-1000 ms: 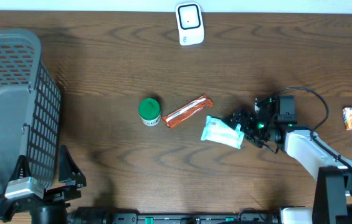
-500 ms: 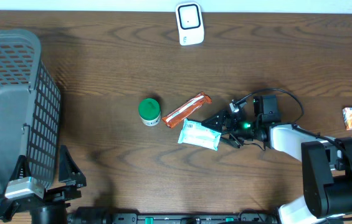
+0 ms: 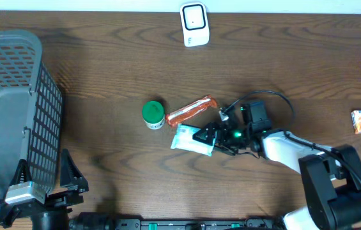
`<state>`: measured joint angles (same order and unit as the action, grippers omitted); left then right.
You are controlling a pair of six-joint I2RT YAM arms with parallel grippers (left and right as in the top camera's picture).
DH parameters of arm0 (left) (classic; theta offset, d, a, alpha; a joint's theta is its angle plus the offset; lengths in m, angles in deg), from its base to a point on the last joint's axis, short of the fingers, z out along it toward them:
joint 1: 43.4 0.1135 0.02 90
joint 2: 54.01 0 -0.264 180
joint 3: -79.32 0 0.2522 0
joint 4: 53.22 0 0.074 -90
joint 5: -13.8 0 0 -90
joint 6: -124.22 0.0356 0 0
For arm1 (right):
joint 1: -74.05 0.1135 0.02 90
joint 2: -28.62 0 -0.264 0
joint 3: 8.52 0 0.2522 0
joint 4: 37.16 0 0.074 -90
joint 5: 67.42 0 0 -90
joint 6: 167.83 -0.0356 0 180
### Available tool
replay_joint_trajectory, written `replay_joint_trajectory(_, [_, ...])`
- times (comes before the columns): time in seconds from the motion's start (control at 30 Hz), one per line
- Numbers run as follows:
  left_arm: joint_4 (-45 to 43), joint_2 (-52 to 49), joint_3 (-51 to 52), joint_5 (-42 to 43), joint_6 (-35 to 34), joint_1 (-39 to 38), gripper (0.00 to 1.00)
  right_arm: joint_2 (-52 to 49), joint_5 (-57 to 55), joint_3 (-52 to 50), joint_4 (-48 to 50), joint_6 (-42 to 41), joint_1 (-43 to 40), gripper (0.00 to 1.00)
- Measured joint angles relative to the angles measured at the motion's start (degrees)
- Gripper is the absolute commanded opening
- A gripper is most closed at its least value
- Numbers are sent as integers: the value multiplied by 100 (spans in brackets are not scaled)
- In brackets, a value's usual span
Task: Scan the item barcode
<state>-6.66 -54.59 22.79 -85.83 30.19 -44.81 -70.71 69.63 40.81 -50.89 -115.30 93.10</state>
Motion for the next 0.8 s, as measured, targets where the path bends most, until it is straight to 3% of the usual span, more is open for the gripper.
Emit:
replay_joint_trajectory(0.03, [2,0,0,0,0,0,84,-216,59,13,308,-68,59,27])
replay_joint_trajectory(0.07, [7,0,0,0,0,0,84,-299,68,13,413,-83,70,9])
replay_joint_trajectory(0.1, [0,0,0,0,0,0,84,-643,168,9,848,-122,79,1])
replay_joint_trajectory(0.23, [0,0,0,0,0,0,84,-1346,761,-46,1980,-155,44,1])
replay_joint_trajectory(0.33, [4,0,0,0,0,0,84,-1353,715,-90,2194,-149,81,1])
replay_joint_trajectory(0.43, [11,0,0,0,0,0,84,-1209,562,-94,1919,107,87,1])
replay_joint_trajectory(0.53, [33,0,0,0,0,0,84,-575,173,-229,986,516,76,1])
replay_joint_trajectory(0.67, [35,0,2,0,0,0,84,667,-223,-713,-31,949,-11,1])
replay_joint_trajectory(0.8, [35,0,2,0,0,0,84,1895,-293,-756,-435,1137,-61,1])
